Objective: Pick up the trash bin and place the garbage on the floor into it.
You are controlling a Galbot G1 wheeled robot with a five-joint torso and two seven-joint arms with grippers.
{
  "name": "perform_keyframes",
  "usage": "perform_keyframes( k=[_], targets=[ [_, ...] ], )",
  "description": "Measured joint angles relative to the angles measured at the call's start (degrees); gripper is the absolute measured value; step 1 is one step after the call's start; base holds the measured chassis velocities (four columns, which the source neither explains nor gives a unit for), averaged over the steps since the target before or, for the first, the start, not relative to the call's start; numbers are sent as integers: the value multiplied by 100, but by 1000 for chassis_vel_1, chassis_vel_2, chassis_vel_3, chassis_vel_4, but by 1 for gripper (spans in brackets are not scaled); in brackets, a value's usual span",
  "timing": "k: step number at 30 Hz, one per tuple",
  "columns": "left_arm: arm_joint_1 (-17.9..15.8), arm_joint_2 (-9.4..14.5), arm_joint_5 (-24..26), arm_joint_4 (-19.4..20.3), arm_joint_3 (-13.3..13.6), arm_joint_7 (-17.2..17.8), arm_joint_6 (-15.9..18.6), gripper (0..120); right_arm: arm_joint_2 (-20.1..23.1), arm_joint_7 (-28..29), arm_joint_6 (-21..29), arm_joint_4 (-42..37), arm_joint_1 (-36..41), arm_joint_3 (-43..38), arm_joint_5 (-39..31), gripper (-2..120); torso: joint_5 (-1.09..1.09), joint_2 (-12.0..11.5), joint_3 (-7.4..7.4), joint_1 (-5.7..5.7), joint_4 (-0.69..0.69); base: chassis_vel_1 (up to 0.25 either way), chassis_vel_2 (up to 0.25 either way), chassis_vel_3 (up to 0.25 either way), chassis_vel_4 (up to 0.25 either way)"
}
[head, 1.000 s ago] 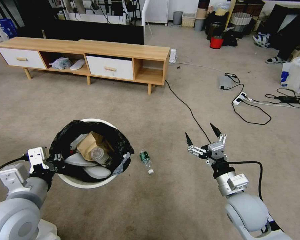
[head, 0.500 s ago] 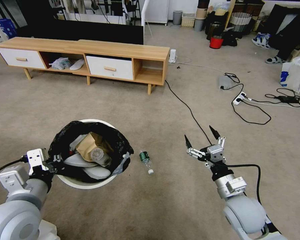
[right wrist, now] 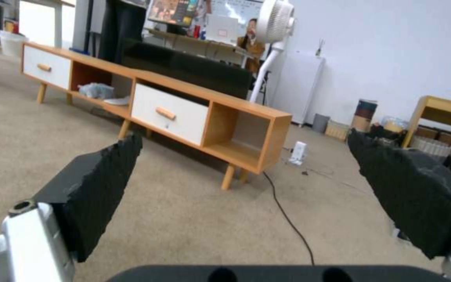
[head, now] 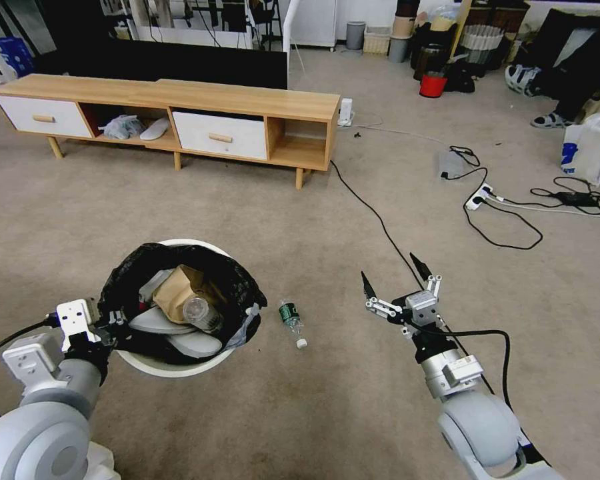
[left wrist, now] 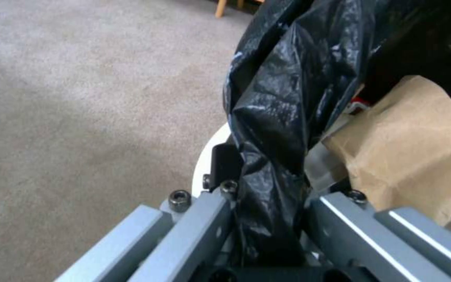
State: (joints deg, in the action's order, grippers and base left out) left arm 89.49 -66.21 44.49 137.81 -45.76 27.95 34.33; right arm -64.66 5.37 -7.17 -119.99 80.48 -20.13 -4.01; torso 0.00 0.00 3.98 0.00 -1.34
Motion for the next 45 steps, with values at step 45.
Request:
perform_keyframes(
  k=[45],
  targets=[
    [82, 9, 2, 61, -26, -10, -36, 0, -366, -151, 88, -36, 182, -102, 253, 100, 1, 0, 0, 0, 0, 0, 0, 0, 0]
  ],
)
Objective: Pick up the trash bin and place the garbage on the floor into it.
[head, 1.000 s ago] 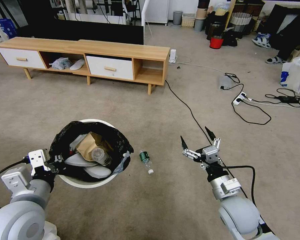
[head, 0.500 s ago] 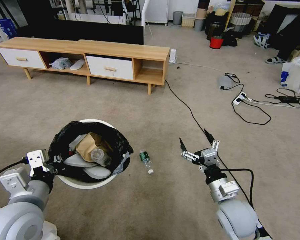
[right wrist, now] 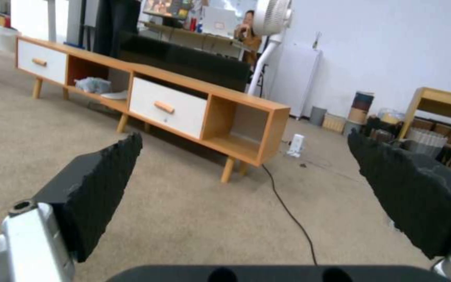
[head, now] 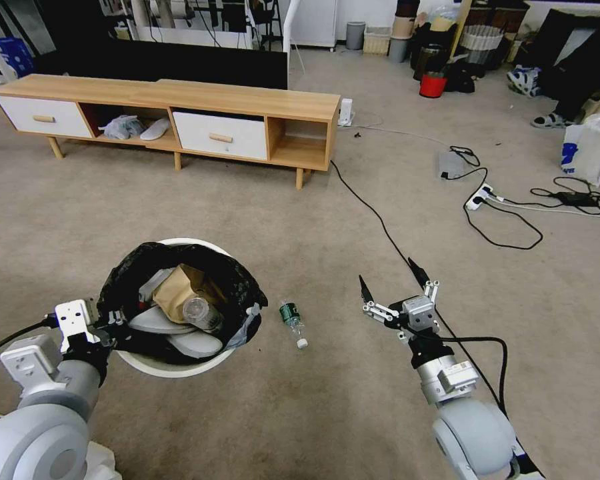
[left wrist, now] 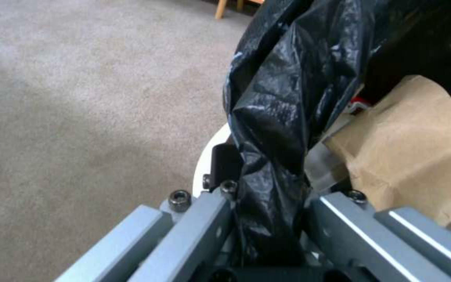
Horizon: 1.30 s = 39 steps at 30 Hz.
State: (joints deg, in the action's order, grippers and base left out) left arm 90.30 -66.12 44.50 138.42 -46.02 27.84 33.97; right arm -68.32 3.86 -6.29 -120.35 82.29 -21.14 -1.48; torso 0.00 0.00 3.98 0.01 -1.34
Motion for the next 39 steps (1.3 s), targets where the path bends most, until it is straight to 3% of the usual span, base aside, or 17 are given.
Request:
perform_keyframes(
  k=[14, 26, 39],
  targets=[
    [-2, -19, -19, -26, 23, 0, -5, 0, 51, 110, -26, 61, -42, 62, -59, 100, -1, 0, 0, 0, -1, 30, 27, -26, -34],
    [3, -23, -48, -52, 59, 4, -20, 0, 82, 117, -84, 93, -59, 111, -85, 100, 3, 0, 0, 0, 0, 168, 181, -168, -160],
    [-44, -25, -55, -94, 107, 2, -27, 0, 80, 182, -89, 110, -77, 101, -101, 100, -2, 0, 0, 0, -1, -2, 2, -11, -9]
  ],
)
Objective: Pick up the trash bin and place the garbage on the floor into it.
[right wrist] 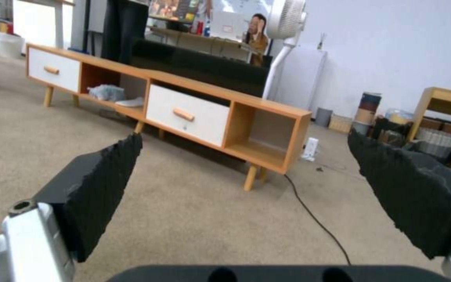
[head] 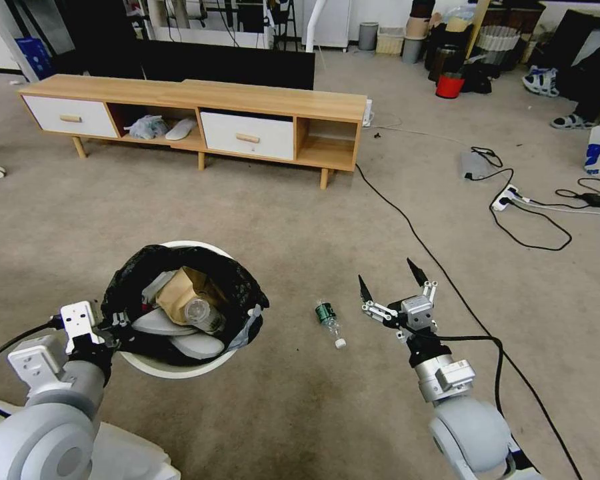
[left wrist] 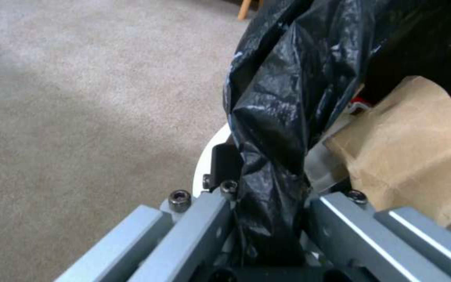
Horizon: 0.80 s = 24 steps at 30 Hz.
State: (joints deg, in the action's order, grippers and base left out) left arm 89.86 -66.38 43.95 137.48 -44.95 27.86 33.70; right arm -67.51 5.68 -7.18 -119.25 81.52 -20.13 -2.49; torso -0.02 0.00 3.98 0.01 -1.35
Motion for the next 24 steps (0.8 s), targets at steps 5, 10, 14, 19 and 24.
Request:
perform_keyframes(
  k=[5, 10, 14, 19, 24],
  targets=[
    [-12, -12, -7, -23, 4, -1, -6, 0, -35, 6, 24, 16, -13, -5, -35, 100, 2, 0, 0, 0, 1, 0, 0, 0, 0],
    [-15, -16, -8, -31, 5, -2, -11, 0, -49, 6, 104, 10, -12, -9, -72, 100, 2, 0, 0, 0, 1, 0, 0, 0, 0],
    [-19, -22, -8, -37, 5, -3, -14, 0, -52, 6, 191, -5, -11, -8, -93, 100, 2, 0, 0, 0, 1, 0, 0, 0, 0],
    [-26, -30, -11, -60, 11, -6, -17, 0, -60, -15, 236, -20, -11, -4, -148, 100, 2, 0, 0, 0, 1, 0, 0, 0, 0],
    [-45, -30, -12, -80, 16, -7, -20, 0, -68, -29, 241, -20, -12, -1, -176, 100, 2, 0, 0, 0, 1, 0, 0, 0, 0]
  ],
)
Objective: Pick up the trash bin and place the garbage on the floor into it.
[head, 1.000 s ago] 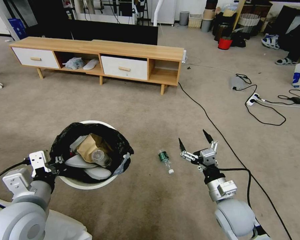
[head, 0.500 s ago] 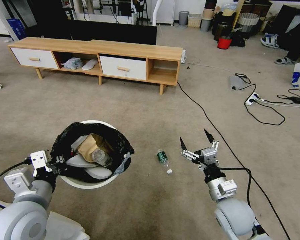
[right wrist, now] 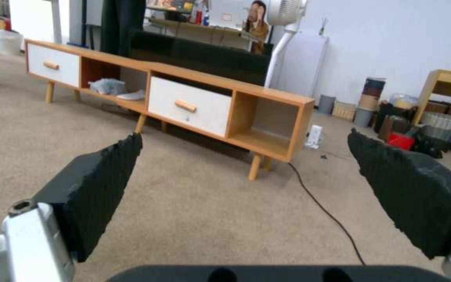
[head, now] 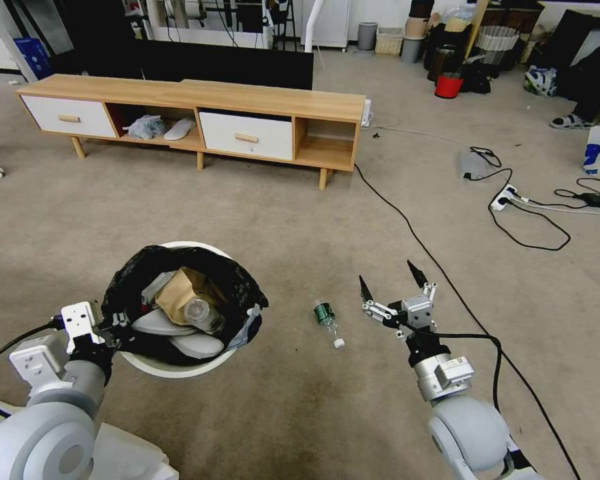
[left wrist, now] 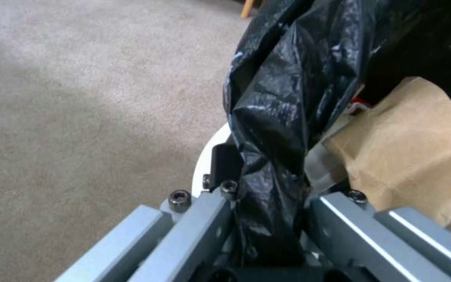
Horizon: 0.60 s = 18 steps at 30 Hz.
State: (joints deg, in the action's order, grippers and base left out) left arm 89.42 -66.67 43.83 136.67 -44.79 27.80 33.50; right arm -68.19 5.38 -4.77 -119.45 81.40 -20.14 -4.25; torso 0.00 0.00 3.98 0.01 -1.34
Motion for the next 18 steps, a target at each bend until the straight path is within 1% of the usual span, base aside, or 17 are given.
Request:
perform_keyframes(
  k=[4, 9, 18],
  targets=[
    [-15, 5, 0, -11, 7, -1, -1, 0, -12, -1, 4, 16, -1, 3, -11, 100, 0, 0, 0, 0, 0, 0, 0, 0, 0],
    [-22, 11, 2, -22, 10, 0, -2, 0, -21, 1, 5, 31, -10, 8, -16, 100, 0, 0, -1, 0, 1, -60, 45, 63, -58],
    [-33, 15, 7, -31, 12, -3, -4, 0, -22, 7, 7, 44, -22, 16, -20, 100, -1, 0, 1, 0, 0, -142, 147, 146, -142]
  ],
)
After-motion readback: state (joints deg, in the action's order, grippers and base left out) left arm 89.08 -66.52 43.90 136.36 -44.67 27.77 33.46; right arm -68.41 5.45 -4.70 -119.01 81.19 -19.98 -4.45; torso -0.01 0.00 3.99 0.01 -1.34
